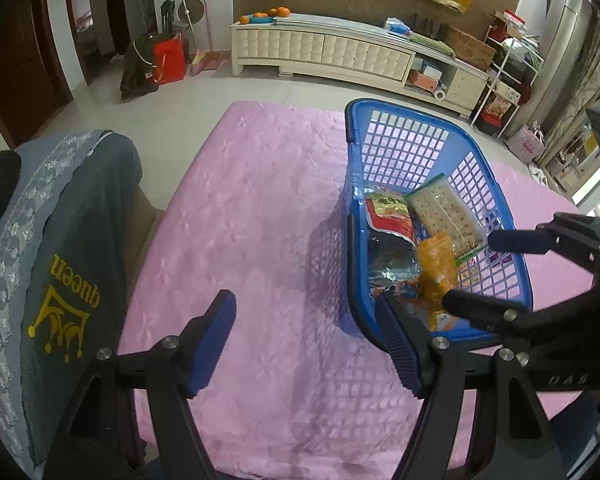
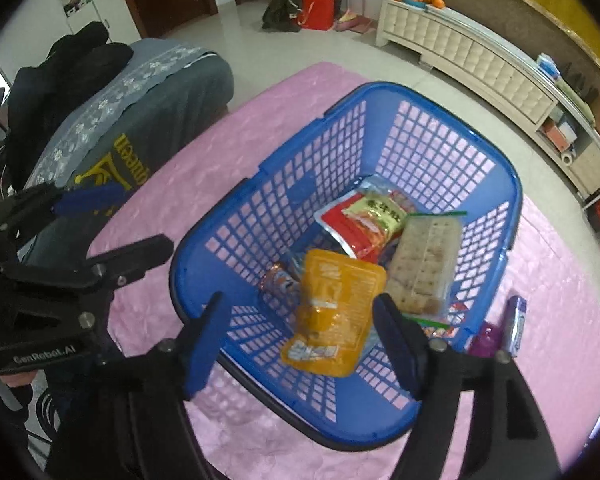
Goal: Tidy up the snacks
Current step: 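Withdraw both tools from the basket toward the purple gum box, then grasp the purple Doublemint gum box with the left tool, then carry the gum box into the basket with the left tool while the right tool approaches the purple packet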
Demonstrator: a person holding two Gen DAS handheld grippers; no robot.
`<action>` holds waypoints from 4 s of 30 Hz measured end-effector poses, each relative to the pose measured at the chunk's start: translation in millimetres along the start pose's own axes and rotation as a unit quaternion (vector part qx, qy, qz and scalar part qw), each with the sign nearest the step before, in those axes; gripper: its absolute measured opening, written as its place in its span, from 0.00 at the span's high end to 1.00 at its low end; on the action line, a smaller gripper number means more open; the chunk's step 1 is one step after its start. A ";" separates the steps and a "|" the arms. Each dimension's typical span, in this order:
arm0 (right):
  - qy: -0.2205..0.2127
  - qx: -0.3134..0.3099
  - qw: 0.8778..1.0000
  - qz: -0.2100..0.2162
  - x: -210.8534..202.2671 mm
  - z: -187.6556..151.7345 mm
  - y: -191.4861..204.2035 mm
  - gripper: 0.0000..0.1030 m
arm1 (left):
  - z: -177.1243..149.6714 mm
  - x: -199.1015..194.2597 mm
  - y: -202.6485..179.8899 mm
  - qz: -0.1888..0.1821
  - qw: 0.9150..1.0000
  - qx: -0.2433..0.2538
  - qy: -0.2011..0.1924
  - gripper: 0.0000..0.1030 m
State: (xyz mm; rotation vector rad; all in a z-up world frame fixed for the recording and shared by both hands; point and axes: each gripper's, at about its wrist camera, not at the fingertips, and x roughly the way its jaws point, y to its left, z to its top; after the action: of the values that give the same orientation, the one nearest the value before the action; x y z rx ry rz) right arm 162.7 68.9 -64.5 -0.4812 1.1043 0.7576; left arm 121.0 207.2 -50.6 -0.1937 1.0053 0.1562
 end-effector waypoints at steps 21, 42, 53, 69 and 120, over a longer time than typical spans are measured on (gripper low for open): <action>-0.046 0.147 0.987 -0.035 -77.0 -80.9 -117.3 0.25 | 15.8 -18.6 -139.2 -0.039 0.994 0.103 -0.027 0.20; -0.057 0.230 0.970 -0.056 -87.5 -159.8 -234.3 0.25 | 38.1 37.9 -278.9 -0.056 0.980 0.188 0.022 0.20; -0.041 0.275 0.960 -0.024 -52.9 -172.6 -299.5 0.20 | 68.7 102.6 -331.8 -0.037 0.979 0.187 0.070 0.20; -0.008 0.357 0.934 -0.005 17.9 -178.2 -366.7 0.11 | 91.0 201.3 -340.1 0.006 0.980 0.144 0.135 0.20; 0.063 0.301 0.951 0.041 67.7 -115.1 -282.6 0.11 | 99.0 64.1 -159.1 0.004 0.998 0.056 0.037 0.71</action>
State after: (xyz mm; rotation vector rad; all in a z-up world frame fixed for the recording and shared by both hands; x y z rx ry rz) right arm 320.7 -176.4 -176.6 0.0371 1.4115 0.4274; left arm 270.8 78.2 -39.3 -0.0933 1.0851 0.1011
